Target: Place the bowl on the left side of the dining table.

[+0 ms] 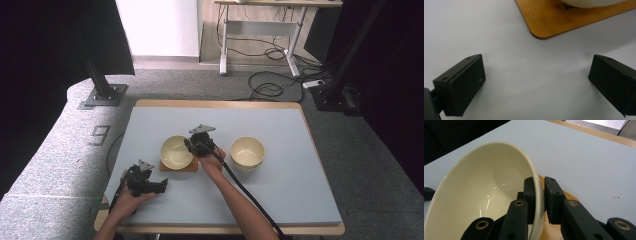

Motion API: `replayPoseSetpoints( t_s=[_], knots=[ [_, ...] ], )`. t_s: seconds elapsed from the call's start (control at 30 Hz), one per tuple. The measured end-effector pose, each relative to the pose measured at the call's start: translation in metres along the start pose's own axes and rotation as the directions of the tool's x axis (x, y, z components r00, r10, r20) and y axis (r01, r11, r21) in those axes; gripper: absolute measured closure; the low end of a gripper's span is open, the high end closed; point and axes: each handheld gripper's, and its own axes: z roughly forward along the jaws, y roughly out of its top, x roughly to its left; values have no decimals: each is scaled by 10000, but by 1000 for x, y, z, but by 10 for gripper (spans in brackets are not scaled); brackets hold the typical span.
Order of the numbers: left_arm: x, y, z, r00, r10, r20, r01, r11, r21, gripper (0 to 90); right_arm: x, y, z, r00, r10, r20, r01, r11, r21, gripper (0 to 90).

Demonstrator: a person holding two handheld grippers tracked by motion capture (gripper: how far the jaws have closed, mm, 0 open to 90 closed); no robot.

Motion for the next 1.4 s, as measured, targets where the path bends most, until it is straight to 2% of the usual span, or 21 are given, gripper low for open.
replayPoseSetpoints(
  t_s=[0.07,0.17,0.23,0.37,0.47,0.73,0.97,1.17,1.27,1.4],
  knots=[
    [0,0,0,10000,1,-3,-1,10000,-1,8,-2,0,1,9993,348,-143,-349,9994,-29,787],
    [0,0,0,10000,1,-7,-1,10000,-1,8,-4,-1,3,9991,414,-123,-414,9991,-27,787],
    [0,0,0,10000,10,-13,-10,10000,-1,8,-7,-1,5,9986,510,-121,-511,9987,-49,749],
    [0,0,0,10000,4,-5,-4,10000,7,8,-14,-5,11,9973,739,20,-739,9956,574,719],
    [0,0,0,10000,2,-10,-2,10000,15,8,-19,-8,11,9946,1033,-94,-1026,9929,606,726],
    [0,0,0,10000,4,-13,-4,10000,10,8,-18,-8,10,9977,665,143,-674,9944,810,726],
    [0,0,0,10000,3,-15,-3,10000,5,8,-16,-8,9,9989,453,128,-462,9955,828,745],
    [0,0,0,10000,3,-10,-3,10000,8,8,-17,-8,8,9990,433,96,-440,9950,894,708],
    [0,0,0,10000,-1,-5,1,10000,11,8,-16,-7,7,9994,330,120,-339,9953,906,646],
    [0,0,0,10000,3,-11,-3,10000,8,8,-16,-7,5,9988,382,308,-406,9957,830,519]
  ],
)
